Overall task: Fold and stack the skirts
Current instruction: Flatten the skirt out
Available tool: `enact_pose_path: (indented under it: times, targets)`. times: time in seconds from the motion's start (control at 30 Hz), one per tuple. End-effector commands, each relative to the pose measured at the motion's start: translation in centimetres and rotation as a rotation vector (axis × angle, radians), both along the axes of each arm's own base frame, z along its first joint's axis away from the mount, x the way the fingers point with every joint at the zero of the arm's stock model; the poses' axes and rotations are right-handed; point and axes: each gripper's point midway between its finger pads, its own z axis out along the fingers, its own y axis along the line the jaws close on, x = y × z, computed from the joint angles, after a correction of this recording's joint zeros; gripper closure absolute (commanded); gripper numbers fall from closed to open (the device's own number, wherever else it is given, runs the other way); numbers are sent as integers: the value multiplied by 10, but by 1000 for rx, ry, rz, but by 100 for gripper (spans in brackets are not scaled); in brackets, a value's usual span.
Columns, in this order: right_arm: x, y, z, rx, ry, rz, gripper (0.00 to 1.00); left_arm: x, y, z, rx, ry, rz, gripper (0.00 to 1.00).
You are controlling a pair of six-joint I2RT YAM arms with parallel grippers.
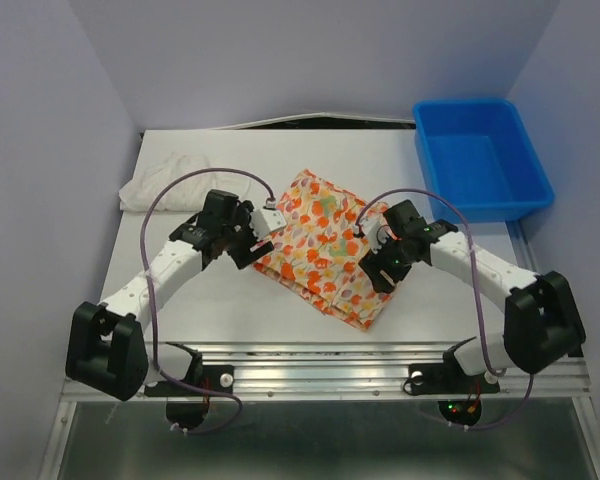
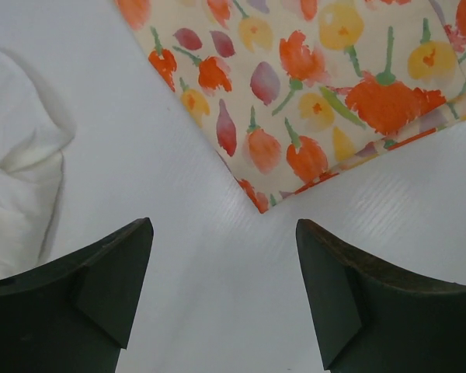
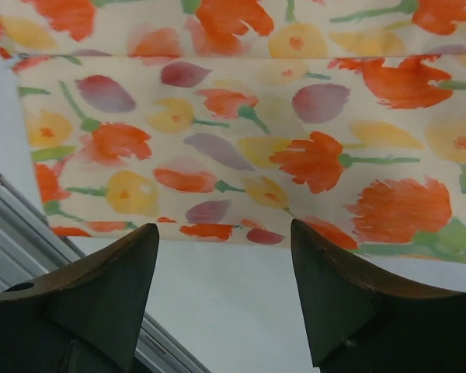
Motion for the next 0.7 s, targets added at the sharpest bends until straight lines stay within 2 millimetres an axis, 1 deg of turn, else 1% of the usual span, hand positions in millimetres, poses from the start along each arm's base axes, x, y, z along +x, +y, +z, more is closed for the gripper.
enact_pose_path:
  times: [0.0,0.03,0.07,0.1,0.13,0.17,0.23,0.3,0.37,0.4,0.43,0.47,0.5,0.53,0.57,0.6,0.63,0.67]
  targets:
    - [18,-19,-31,-163,37,-26,27,6,-1,-14,246,-157,-233,14]
    - [22,-18,-30,-160,24,-38,27,7,-5,-13,253,-171,-239,14]
    - [26,-16,-36,-160,24,-51,27,5,-6,-18,290,-186,-282,14]
    - [29,-17,-39,-169,24,-75,27,5,-11,-19,319,-211,-308,14]
    - [33,-18,-43,-184,23,-85,28,3,-13,-25,340,-204,-335,14]
    - [39,-22,-51,-220,20,-88,28,4,-18,-26,357,-224,-368,13]
    - [48,-24,-56,-246,-4,-82,29,4,-21,-32,373,-224,-379,13]
    - [62,-22,-57,-254,-51,-67,29,7,-31,-31,370,-249,-396,12]
    - [75,-19,-55,-262,-82,-45,30,6,-36,-37,379,-242,-415,12]
    - [89,-17,-53,-276,-111,-34,30,7,-39,-39,383,-245,-424,12]
    - [97,-15,-49,-274,-135,-24,30,6,-42,-43,385,-238,-434,12]
    - [109,-7,-39,-252,-169,-11,30,8,-46,-42,377,-248,-428,12]
    - [111,-7,-37,-250,-180,-16,30,10,-48,-42,378,-252,-429,12]
    - [122,-1,-24,-228,-214,-28,30,11,-50,-45,385,-248,-430,12]
    - [131,4,-7,-203,-250,-44,30,12,-52,-47,383,-240,-429,14]
    - [129,5,-7,-199,-240,-49,29,13,-53,-45,379,-242,-429,15]
    - [133,7,11,-174,-281,-59,29,14,-54,-47,380,-237,-428,16]
    - [131,6,18,-156,-281,-62,27,14,-56,-48,382,-233,-435,19]
